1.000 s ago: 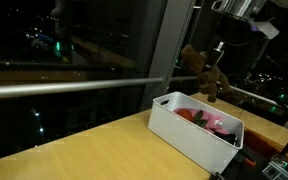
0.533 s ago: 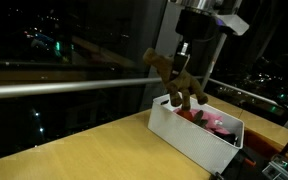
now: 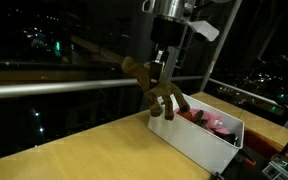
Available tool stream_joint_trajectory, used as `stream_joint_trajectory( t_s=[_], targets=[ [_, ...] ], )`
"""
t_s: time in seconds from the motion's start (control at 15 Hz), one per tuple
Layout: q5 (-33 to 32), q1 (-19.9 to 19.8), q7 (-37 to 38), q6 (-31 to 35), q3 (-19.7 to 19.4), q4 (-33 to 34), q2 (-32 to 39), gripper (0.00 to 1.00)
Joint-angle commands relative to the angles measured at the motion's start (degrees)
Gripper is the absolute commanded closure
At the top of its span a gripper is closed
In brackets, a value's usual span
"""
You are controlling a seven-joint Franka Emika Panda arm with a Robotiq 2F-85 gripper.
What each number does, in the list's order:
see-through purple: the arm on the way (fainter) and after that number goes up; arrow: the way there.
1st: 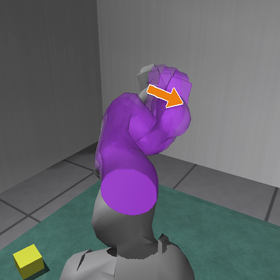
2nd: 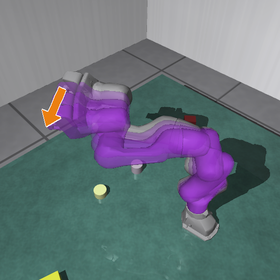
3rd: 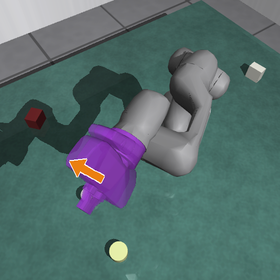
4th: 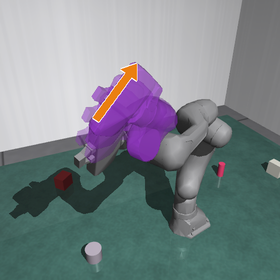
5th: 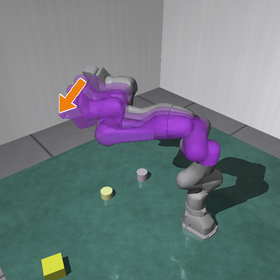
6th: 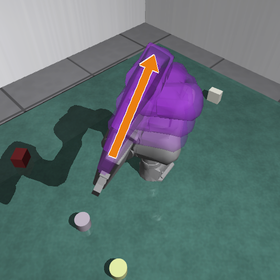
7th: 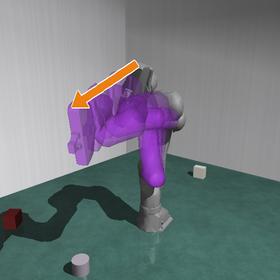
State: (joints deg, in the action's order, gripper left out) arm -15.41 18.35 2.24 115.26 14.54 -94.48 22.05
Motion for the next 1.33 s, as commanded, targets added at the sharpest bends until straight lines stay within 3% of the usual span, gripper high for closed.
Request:
stream_joint_trajectory(
  t_s=[0.0,0.27,0.47,0.67,0.93,1.27],
  targets=[
    [3.12,-0.21,-1.46,-4.23,-0.93,3.26,0.55,0.52],
    [7.17,-3.78,-2.96,-5.17,-2.68,0.04,-2.33,0.23],
    [10.98,-8.77,-5.69,-3.89,-4.86,-5.51,-5.74,0.01],
    [14.09,-12.75,-7.86,-2.93,-6.85,-9.40,-8.44,0.00],
    [12.41,-16.65,-10.41,0.92,-10.33,-13.31,-10.39,0.00],
    [9.44,-18.79,-13.62,9.85,-13.02,-16.59,-8.21,0.00]
  ],
)
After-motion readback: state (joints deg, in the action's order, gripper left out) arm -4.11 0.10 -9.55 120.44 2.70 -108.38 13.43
